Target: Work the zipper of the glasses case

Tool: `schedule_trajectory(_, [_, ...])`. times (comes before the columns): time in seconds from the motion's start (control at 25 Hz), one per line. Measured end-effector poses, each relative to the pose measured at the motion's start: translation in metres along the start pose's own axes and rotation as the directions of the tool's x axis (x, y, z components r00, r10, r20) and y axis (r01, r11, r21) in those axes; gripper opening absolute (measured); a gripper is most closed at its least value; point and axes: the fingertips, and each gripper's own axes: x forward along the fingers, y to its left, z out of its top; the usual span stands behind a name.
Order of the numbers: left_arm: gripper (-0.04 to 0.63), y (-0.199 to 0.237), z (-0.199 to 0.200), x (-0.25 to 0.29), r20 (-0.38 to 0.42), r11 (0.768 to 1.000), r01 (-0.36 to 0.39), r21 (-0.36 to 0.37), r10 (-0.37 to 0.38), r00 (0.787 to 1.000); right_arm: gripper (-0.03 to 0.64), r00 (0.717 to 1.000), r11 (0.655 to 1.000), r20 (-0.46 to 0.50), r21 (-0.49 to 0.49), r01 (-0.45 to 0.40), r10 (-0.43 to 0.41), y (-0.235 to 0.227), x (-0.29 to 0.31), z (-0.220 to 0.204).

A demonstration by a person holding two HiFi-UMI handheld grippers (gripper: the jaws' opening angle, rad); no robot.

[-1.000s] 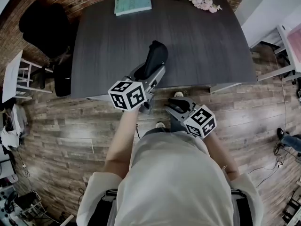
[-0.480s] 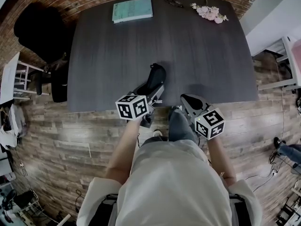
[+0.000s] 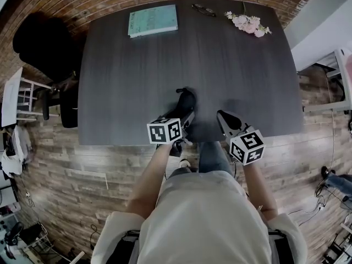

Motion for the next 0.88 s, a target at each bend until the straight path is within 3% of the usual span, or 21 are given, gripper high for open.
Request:
schedule_trajectory(0.28, [0.262, 0.008, 0.002, 0.007, -0.017, 0.999, -0.04, 0.026, 0.04, 0.999, 0.003, 1.0, 1.0, -0.001, 0.002, -0.02, 0.02, -0.003, 0.011, 0.002])
schedule_trajectory(0.48, [0.328, 0.031, 0.015, -0.01, 0.08, 0.987, -0.15, 0.062, 0.145, 0.986, 0.003, 1.0, 1.0, 0.007, 0.005, -0.03, 0.029, 0.0, 0.007, 0.002])
schedule_trajectory(0.6, [0.331, 0.043, 0.022, -0.023, 0.128, 0.977, -0.202, 0.072, 0.192, 0.973, 0.003, 0.999, 0.999, 0.014, 0.01, -0.031, 0.031, 0.004, 0.004, 0.002])
schedule_trajectory(0.88, [0.331, 0.041, 0.025, -0.057, 0.198, 0.978, -0.203, 0.053, 0.189, 0.962, 0.003, 0.999, 0.999, 0.043, -0.013, -0.032, 0.032, 0.028, -0.008, 0.007])
